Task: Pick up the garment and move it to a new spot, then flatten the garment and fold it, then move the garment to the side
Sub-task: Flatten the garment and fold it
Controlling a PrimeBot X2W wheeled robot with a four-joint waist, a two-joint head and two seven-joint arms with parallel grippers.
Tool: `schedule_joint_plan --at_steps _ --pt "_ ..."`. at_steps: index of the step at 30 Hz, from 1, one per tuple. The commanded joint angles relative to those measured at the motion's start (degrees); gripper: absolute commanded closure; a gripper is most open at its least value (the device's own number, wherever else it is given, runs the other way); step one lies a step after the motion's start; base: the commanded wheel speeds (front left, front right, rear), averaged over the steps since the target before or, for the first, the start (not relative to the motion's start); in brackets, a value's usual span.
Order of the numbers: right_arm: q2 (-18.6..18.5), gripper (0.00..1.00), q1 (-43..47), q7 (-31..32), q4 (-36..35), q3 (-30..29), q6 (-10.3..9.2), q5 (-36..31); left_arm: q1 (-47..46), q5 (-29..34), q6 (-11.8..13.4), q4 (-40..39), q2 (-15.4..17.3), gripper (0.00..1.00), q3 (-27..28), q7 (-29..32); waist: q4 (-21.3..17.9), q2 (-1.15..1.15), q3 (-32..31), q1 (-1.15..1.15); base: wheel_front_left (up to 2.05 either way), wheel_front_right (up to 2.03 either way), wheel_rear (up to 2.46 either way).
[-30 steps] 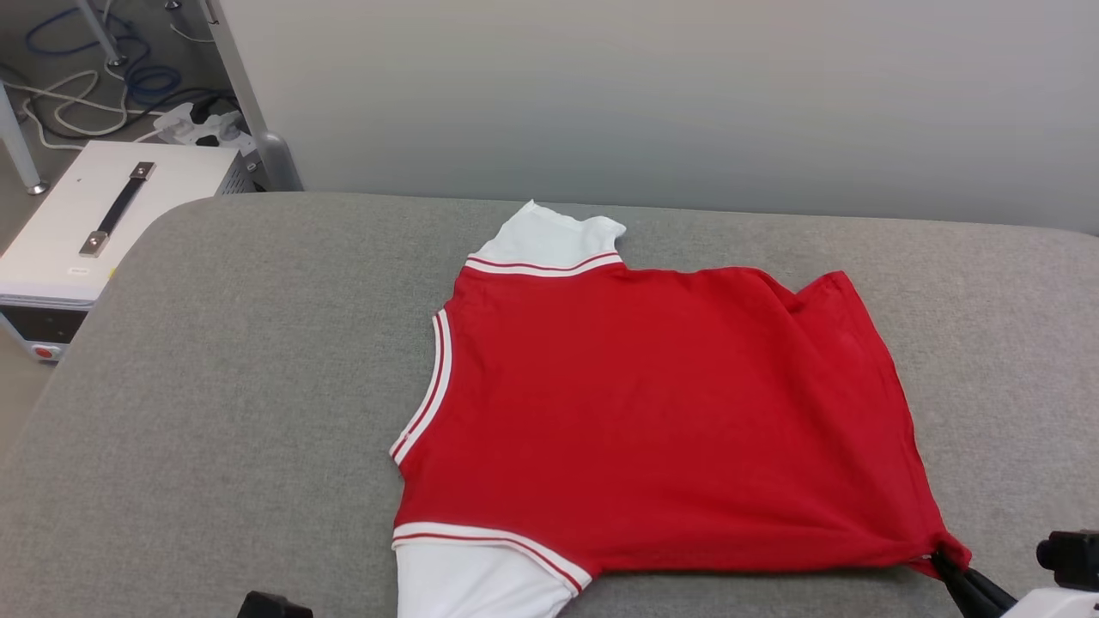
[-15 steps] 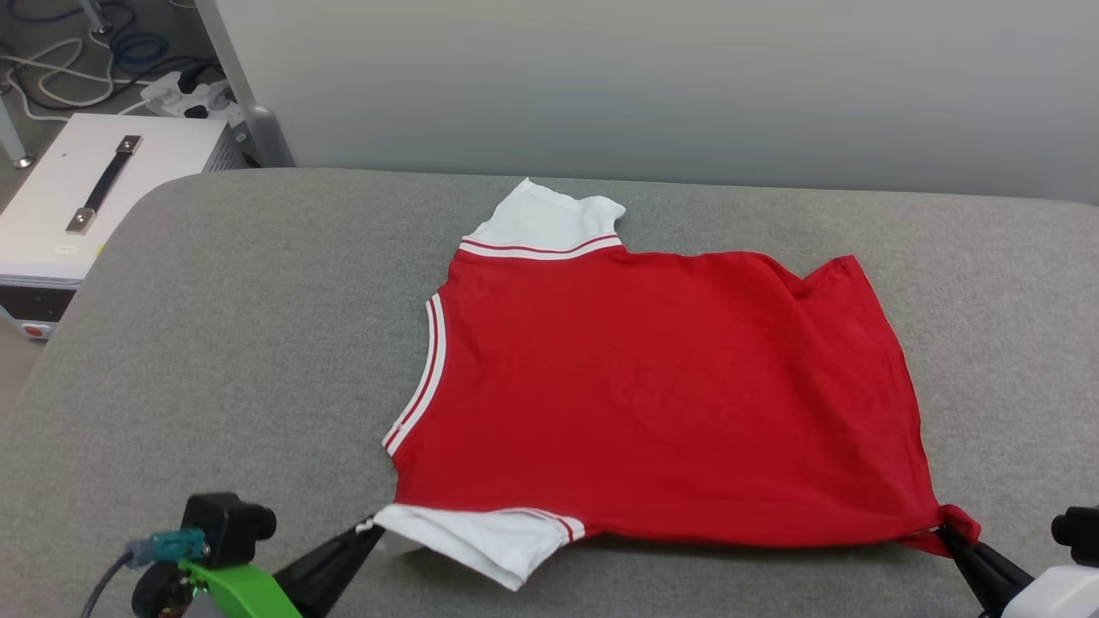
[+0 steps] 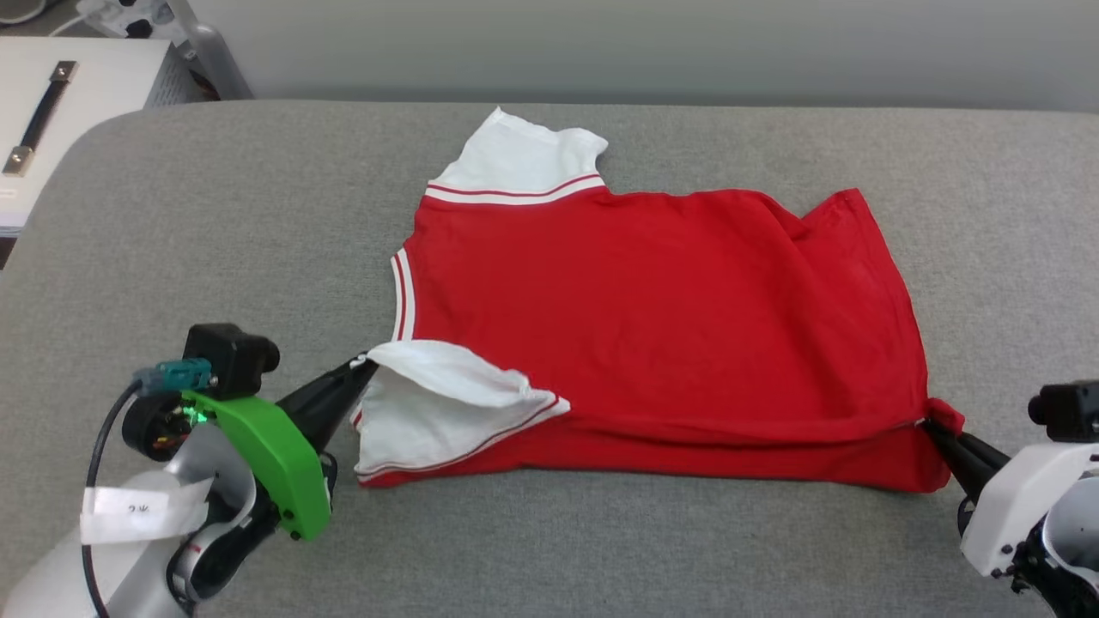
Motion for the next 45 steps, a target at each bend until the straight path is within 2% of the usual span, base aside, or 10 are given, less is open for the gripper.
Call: schedule_joint_plan --at_steps 1,16,17,18,19,20,27,32,40,45 --pt "0.6 1.0 -1.7 0.8 0.7 0.3 -0.09 -0.8 -2.3 1.2 -0.2 1.4 -0.6 1.0 -0.5 0.3 -1.5 0.0 2.7 0.0 0.0 0.0 0.0" --pt "2.2 1.0 -11.4 4.7 8.1 3.9 -0.09 -3.7 -14.3 1.7 -0.2 18.8 -4.8 1.0 -8.9 -1.5 -2.5 0.0 7.6 0.0 0.0 0.0 0.0" --pt "2.2 1.0 -11.7 4.6 8.5 4.1 -0.09 -3.7 -14.8 1.6 -0.2 19.8 -5.2 0.91 -9.4 -2.0 -2.4 0.0 7.7 0.0 0.0 0.0 0.0" --pt "2.3 1.0 -12.0 4.5 9.1 4.3 -0.09 -3.7 -15.3 1.5 -0.2 21.0 -5.7 0.56 -10.1 -2.7 -2.4 0.0 7.6 0.0 0.0 0.0 0.0" --pt "2.4 1.0 -12.2 4.4 9.6 4.4 -0.09 -3.8 -15.6 1.5 -0.2 22.0 -6.1 0.0 -10.6 -3.3 -2.4 0.0 7.5 0.0 0.0 0.0 0.0" --pt "2.4 0.0 -12.4 4.0 10.0 4.6 -0.09 -4.1 -16.0 1.4 -0.2 23.2 -6.7 0.0 -11.2 -4.0 -2.3 0.0 7.4 0.0 0.0 0.0 0.0" --pt "2.8 0.0 -12.4 1.4 11.6 4.5 -0.09 -4.8 -17.1 0.4 -0.2 29.4 -9.3 0.0 -12.5 -10.5 -1.9 0.0 4.0 0.0 0.0 0.0 0.0" --pt "3.0 0.0 -10.4 0.7 10.5 3.4 -0.09 -5.6 -15.1 -2.2 1.0 30.9 -10.9 0.0 -9.8 -15.1 -1.7 0.0 0.7 0.0 0.0 0.0 0.0" --pt "5.0 0.0 -3.9 2.6 4.4 -1.5 -0.09 -8.6 -6.5 -5.0 6.7 23.9 -11.2 0.0 -8.4 -15.5 -1.2 0.0 -2.8 0.0 0.0 0.0 0.0" --pt "7.8 0.0 0.5 5.7 -1.2 -5.7 -0.09 -12.4 -0.2 -7.3 13.8 16.9 -9.3 0.0 -8.5 -10.8 -1.5 0.0 -3.2 0.0 0.0 0.0 0.0"
